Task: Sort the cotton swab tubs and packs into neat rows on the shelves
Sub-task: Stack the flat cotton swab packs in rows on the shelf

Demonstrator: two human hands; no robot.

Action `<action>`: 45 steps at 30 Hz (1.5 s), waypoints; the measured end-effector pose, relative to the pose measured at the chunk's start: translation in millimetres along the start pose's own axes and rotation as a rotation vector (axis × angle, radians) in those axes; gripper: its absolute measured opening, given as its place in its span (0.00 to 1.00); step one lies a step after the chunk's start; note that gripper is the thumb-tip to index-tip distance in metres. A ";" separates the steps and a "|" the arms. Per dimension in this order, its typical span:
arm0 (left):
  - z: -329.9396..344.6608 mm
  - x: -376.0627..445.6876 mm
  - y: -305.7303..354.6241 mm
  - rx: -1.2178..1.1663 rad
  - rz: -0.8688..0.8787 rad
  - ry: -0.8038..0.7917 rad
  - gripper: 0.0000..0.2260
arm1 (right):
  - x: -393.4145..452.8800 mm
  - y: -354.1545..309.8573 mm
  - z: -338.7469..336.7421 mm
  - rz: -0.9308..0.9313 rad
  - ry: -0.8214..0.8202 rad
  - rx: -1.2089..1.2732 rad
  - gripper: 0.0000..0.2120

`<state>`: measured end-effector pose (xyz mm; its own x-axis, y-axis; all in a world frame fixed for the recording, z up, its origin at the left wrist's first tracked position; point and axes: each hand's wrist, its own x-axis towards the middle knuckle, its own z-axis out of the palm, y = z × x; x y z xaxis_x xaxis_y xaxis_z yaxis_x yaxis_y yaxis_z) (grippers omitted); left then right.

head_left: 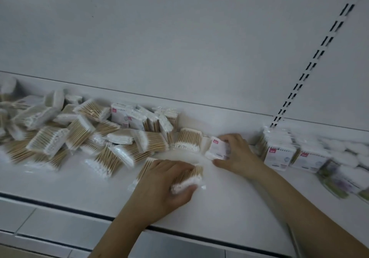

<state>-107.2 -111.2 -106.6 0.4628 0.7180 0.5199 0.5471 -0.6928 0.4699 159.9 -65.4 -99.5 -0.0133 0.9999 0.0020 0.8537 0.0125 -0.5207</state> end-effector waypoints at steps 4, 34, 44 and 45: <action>-8.9 -6.2 2.3 -0.123 -0.167 0.018 0.14 | -17.3 -8.3 3.0 -0.002 0.062 0.107 0.32; 73.3 102.5 102.4 -0.283 0.051 -0.240 0.11 | -187.5 74.7 -124.0 0.193 0.494 0.069 0.13; 121.7 138.0 120.0 -0.128 -0.007 -0.225 0.10 | -132.8 103.5 -146.0 0.047 0.434 -0.217 0.13; 125.8 139.2 119.5 -0.127 -0.037 -0.207 0.10 | -127.4 108.3 -144.5 0.055 0.425 -0.259 0.12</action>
<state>110.3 -85.6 -67.9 0.5844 0.7324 0.3493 0.4800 -0.6592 0.5789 329.3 -190.7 -32.8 0.2024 0.9122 0.3562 0.9490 -0.0929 -0.3012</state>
